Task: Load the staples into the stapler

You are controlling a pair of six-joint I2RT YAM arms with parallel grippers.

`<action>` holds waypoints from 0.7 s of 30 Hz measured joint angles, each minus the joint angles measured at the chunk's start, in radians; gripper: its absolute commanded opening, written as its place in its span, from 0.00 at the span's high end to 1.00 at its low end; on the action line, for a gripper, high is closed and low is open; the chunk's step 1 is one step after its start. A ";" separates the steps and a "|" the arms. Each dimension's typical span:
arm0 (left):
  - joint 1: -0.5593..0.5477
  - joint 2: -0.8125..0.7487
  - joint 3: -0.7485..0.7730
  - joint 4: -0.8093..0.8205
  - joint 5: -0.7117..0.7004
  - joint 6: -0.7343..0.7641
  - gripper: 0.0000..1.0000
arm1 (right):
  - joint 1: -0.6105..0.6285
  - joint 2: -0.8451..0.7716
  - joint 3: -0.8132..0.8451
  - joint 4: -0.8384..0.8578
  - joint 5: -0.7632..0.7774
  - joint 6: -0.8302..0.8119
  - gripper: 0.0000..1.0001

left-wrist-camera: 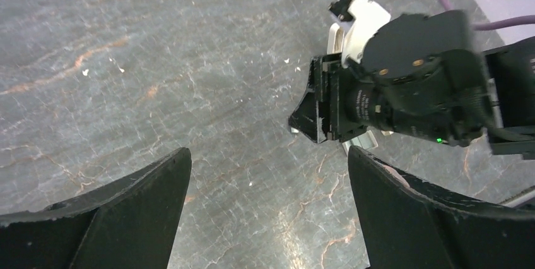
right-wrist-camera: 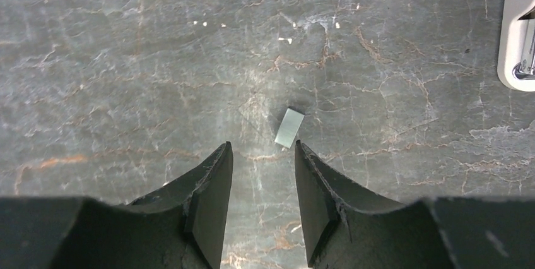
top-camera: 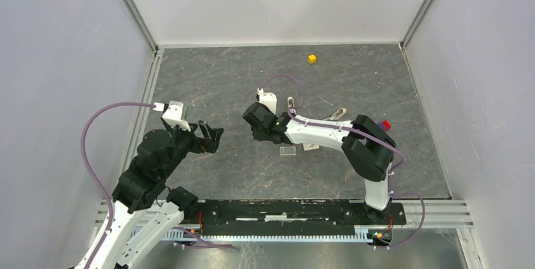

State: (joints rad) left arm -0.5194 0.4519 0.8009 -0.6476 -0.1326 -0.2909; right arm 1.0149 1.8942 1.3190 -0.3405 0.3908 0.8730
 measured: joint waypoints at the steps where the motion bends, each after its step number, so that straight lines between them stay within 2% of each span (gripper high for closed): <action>1: 0.000 -0.015 0.000 0.002 -0.003 0.005 0.00 | 0.001 0.016 0.014 -0.010 0.008 0.008 0.54; 21: 0.000 -0.054 -0.010 0.013 -0.050 0.031 0.00 | 0.006 0.137 0.087 -0.071 0.071 0.066 0.56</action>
State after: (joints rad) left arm -0.5194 0.3981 0.7914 -0.6346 -0.1825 -0.2596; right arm 1.0206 2.0315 1.4059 -0.4110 0.4618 0.9386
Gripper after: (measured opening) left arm 0.994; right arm 0.450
